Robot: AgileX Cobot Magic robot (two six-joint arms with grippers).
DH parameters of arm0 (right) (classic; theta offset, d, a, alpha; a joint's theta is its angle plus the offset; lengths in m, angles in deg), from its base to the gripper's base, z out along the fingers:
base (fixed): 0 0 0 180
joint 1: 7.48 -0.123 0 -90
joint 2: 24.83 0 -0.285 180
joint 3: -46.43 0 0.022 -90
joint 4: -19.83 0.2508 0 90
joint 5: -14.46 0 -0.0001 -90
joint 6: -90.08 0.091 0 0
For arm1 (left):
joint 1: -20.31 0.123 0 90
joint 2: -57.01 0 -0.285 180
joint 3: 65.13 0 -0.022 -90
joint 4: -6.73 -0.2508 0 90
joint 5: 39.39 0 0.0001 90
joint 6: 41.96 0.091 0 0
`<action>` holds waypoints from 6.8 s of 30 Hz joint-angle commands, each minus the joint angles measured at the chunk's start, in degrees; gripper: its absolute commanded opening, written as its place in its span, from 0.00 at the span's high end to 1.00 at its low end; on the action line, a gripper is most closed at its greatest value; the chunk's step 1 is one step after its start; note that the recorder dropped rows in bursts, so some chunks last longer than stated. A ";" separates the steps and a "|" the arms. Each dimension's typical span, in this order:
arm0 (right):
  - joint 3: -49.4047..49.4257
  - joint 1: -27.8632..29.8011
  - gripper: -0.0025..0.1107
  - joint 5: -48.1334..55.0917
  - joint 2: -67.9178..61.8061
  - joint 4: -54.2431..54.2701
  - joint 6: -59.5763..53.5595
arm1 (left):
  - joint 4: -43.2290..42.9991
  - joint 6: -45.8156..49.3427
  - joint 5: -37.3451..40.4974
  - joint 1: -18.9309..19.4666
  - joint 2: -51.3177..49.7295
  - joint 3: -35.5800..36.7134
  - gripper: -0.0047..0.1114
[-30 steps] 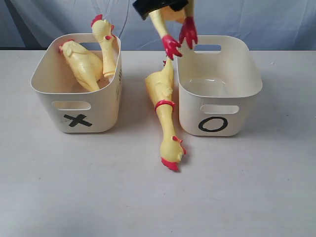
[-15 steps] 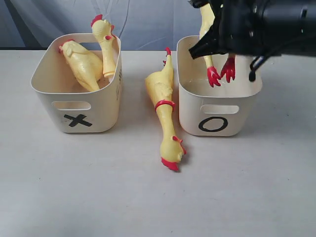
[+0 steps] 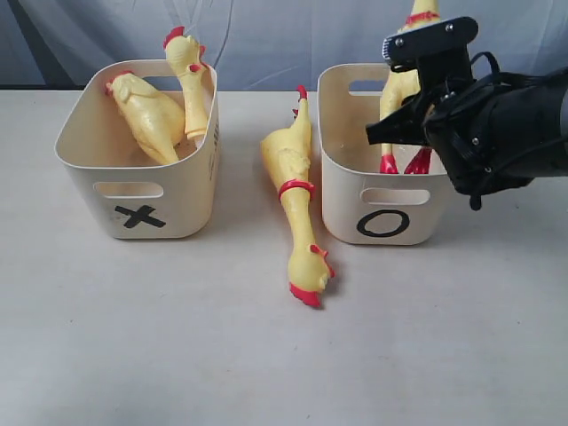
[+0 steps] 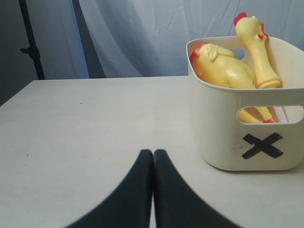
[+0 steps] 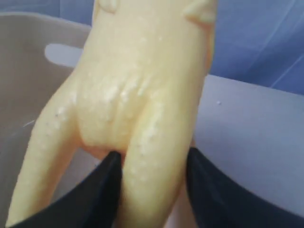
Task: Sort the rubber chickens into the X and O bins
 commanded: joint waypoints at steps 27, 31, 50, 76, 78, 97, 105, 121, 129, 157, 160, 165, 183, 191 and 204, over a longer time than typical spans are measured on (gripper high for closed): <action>-4.98 0.18 0.65 -54.65 4.90 -1.56 -7.84 | 0.37 -0.38 -0.81 -0.20 0.30 -0.14 0.96; -10.76 -2.22 0.65 -57.55 1.19 -1.56 -7.84 | 0.37 -0.38 -0.81 -0.20 0.30 -0.14 0.96; -28.63 -9.61 0.51 -28.66 -15.43 -1.56 -30.73 | 0.37 -0.38 -0.81 -0.20 0.30 -0.14 0.96; -38.85 -13.02 0.40 -1.81 -25.32 47.67 -81.25 | 0.37 -0.38 -0.81 -0.20 0.30 -0.14 0.96; -41.24 -13.02 0.37 0.09 -25.37 47.54 -81.25 | 0.37 -0.38 -0.81 -0.20 0.30 -0.14 0.96; -44.24 -11.81 0.37 8.73 -39.14 50.31 -78.27 | 0.26 -0.38 -0.81 -0.20 0.30 -0.14 0.96; -44.24 -9.96 0.47 9.91 -40.38 55.29 -76.93 | 0.26 -0.38 -0.81 -0.20 0.30 -0.14 0.96; -44.24 -10.80 0.98 12.04 -32.90 52.72 -79.00 | 0.59 -0.38 -0.81 -0.20 0.30 -0.14 0.96; -44.24 -11.11 0.98 6.81 -20.21 53.09 -79.00 | 0.59 -0.38 -0.81 -0.20 0.30 -0.14 0.96; -32.02 0.83 0.98 -7.04 -2.84 24.38 -48.02 | 0.59 -0.38 -0.81 -0.20 0.30 -0.14 0.96; -26.78 3.83 0.98 -10.00 -2.81 17.35 -38.52 | 0.59 -0.38 -0.81 -0.20 0.30 -0.14 0.96; -21.26 6.27 0.98 -12.76 -2.92 6.04 -32.42 | 0.36 -0.38 -0.81 -0.20 0.30 -0.14 0.96; -21.40 6.27 0.38 -17.15 -0.88 9.80 -30.49 | 0.36 -0.38 -0.81 -0.20 0.30 -0.14 0.96; -21.40 6.27 0.41 -16.22 7.35 15.80 -34.09 | 0.36 -0.38 -0.81 -0.20 0.30 -0.14 0.96; -13.14 6.27 0.69 -3.75 22.16 42.16 -52.01 | 0.36 -0.38 -0.81 -0.20 0.30 -0.14 0.96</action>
